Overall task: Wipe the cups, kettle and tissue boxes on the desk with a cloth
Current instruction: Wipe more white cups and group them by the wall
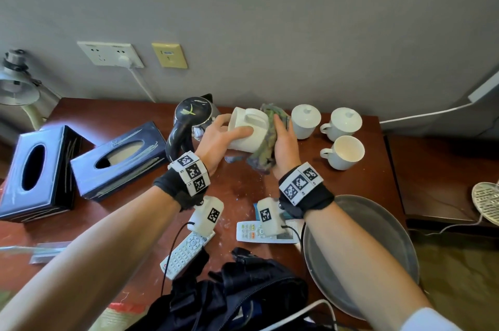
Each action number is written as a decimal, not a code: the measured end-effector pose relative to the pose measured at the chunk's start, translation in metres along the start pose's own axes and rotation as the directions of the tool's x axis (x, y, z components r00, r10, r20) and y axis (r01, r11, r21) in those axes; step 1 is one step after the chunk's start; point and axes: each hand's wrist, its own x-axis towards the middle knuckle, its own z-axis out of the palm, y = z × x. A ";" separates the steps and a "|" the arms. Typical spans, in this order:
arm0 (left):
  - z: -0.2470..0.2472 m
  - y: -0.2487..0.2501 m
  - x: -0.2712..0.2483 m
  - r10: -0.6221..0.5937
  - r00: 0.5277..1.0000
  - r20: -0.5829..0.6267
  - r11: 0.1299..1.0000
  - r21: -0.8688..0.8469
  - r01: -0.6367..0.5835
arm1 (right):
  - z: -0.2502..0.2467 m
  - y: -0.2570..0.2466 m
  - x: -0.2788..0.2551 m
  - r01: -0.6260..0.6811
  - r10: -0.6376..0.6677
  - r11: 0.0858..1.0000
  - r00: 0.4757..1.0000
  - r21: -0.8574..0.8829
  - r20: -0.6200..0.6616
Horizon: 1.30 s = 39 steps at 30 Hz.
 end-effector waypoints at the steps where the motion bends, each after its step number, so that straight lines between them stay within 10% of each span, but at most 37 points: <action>1: -0.001 0.000 -0.001 0.023 1.000 0.007 0.999 0.030 -0.023 | 0.001 -0.003 0.005 -0.043 0.044 0.999 0.999 0.032 -0.018; 9: -0.009 -0.002 -0.002 0.047 0.982 0.181 0.966 0.242 -0.091 | -0.016 0.000 0.031 -0.389 0.395 0.918 0.915 0.081 -0.082; 19: -0.002 0.014 0.001 -0.072 0.994 0.080 0.983 0.175 0.057 | -0.016 -0.011 -0.012 0.204 -0.201 0.974 0.979 -0.097 0.045; 25: -0.002 0.013 -0.004 -0.160 0.960 0.231 0.912 0.406 0.054 | -0.017 -0.005 -0.005 -0.008 0.005 1.000 0.993 -0.019 -0.121; 31: -0.008 0.014 0.000 -0.062 0.970 0.237 0.878 0.475 -0.060 | -0.025 -0.019 0.000 -0.247 0.246 0.969 0.969 -0.029 -0.025; 39: -0.004 0.008 0.002 -0.001 0.992 0.124 0.902 0.429 -0.053 | -0.021 -0.013 0.002 0.004 -0.093 0.874 0.983 -0.486 -0.160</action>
